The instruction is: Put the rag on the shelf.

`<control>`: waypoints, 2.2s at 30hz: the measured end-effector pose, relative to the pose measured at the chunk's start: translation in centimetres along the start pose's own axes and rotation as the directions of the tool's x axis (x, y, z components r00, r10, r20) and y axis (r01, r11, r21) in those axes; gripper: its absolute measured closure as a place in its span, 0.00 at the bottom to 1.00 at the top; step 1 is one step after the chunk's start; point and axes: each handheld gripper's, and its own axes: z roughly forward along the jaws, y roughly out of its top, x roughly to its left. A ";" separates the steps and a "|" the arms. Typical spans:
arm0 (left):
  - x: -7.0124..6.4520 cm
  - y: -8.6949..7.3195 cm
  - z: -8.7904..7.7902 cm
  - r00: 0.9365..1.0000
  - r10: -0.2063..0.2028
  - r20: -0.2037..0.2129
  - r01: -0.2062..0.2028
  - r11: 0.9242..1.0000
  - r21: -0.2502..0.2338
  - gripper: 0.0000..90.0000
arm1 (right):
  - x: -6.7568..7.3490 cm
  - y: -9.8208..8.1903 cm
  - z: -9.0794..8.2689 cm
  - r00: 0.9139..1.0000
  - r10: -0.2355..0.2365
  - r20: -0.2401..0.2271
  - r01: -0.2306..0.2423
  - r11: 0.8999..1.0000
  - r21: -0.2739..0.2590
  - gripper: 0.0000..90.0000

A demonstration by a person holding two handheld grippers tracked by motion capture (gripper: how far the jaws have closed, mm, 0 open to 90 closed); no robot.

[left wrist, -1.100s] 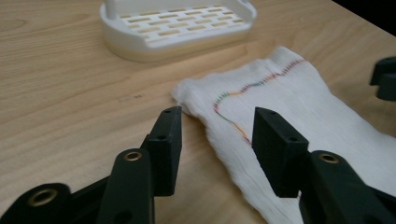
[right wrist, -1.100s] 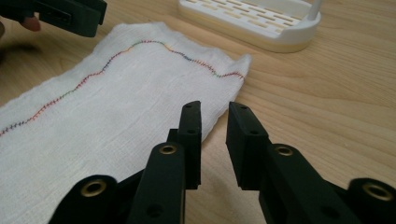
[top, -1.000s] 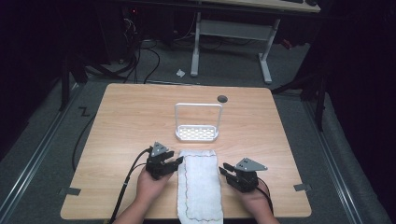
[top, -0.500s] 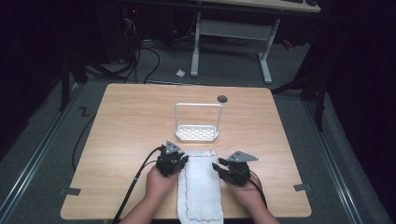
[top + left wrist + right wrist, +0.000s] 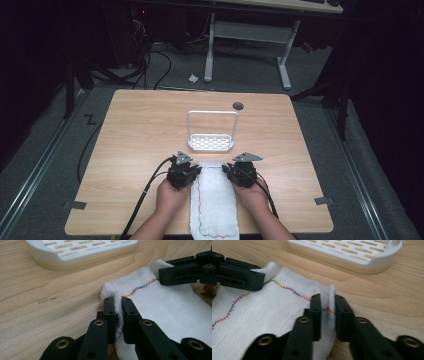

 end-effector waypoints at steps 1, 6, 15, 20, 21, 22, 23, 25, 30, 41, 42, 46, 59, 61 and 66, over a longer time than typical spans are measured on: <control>-0.1 -0.2 -0.2 1.000 -0.006 0.001 0.006 1.000 -0.001 0.93 | 0.4 0.0 0.0 0.999 -0.028 0.019 0.028 1.000 -0.007 0.95; -0.9 -1.1 -1.4 1.000 0.005 -0.023 -0.007 0.997 -0.081 0.94 | 1.5 -0.6 -1.5 0.998 -0.059 0.027 0.061 0.995 -0.075 0.95; -2.6 -1.6 -3.9 0.997 -0.018 -0.078 -0.003 0.966 -0.257 0.94 | 3.8 -1.4 -3.6 0.990 -0.107 0.088 0.123 0.973 -0.197 0.95; -2.8 -0.7 -5.3 0.997 -0.052 -0.065 0.027 0.943 -0.330 0.94 | 4.3 -0.6 -4.4 0.989 -0.114 0.090 0.134 0.955 -0.265 0.95; -3.0 -0.5 -5.5 0.997 -0.048 -0.063 0.024 0.939 -0.342 0.94 | 4.4 -0.4 -4.7 0.989 -0.115 0.093 0.137 0.951 -0.279 0.95; -3.2 -0.3 -5.7 0.997 -0.037 -0.068 0.010 0.935 -0.354 0.94 | 4.4 -0.2 -4.9 0.989 -0.113 0.091 0.135 0.946 -0.294 0.95; -3.2 -0.3 -5.7 0.997 -0.037 -0.068 0.010 0.935 -0.354 0.94 | 4.4 -0.2 -4.9 0.989 -0.113 0.091 0.135 0.946 -0.294 0.95; -3.5 0.3 -6.2 0.997 -0.026 -0.073 -0.003 0.928 -0.373 0.94 | 4.5 0.3 -5.5 0.989 -0.117 0.096 0.142 0.937 -0.320 0.95; -4.1 2.1 -7.4 0.996 0.006 -0.087 -0.042 0.908 -0.417 0.94 | 4.7 1.8 -7.0 0.981 -0.146 0.130 0.186 0.906 -0.379 0.95; -4.8 4.7 -9.2 0.994 0.048 -0.093 -0.086 0.881 -0.464 0.94 | 4.6 4.4 -9.5 0.980 -0.144 0.139 0.193 0.869 -0.456 0.95; -4.8 5.0 -9.4 0.995 0.050 -0.091 -0.087 0.879 -0.469 0.94 | 4.6 4.6 -9.7 0.980 -0.144 0.139 0.193 0.866 -0.461 0.95; -5.1 6.0 -10.1 0.993 0.071 -0.098 -0.110 0.867 -0.486 0.94 | 4.5 5.7 -10.5 0.979 -0.147 0.139 0.196 0.852 -0.486 0.95; -5.6 9.4 -12.3 0.990 0.109 -0.095 -0.143 0.824 -0.549 0.94 | 4.5 8.7 -12.5 0.978 -0.157 0.137 0.207 0.805 -0.556 0.95; -5.6 9.7 -12.5 0.989 0.113 -0.093 -0.146 0.822 -0.551 0.94 | 4.5 8.9 -12.7 0.978 -0.159 0.137 0.209 0.802 -0.560 0.95; -5.6 10.7 -12.9 0.988 0.122 -0.092 -0.152 0.815 -0.560 0.94 | 4.3 10.0 -13.4 0.979 -0.154 0.133 0.203 0.794 -0.573 0.95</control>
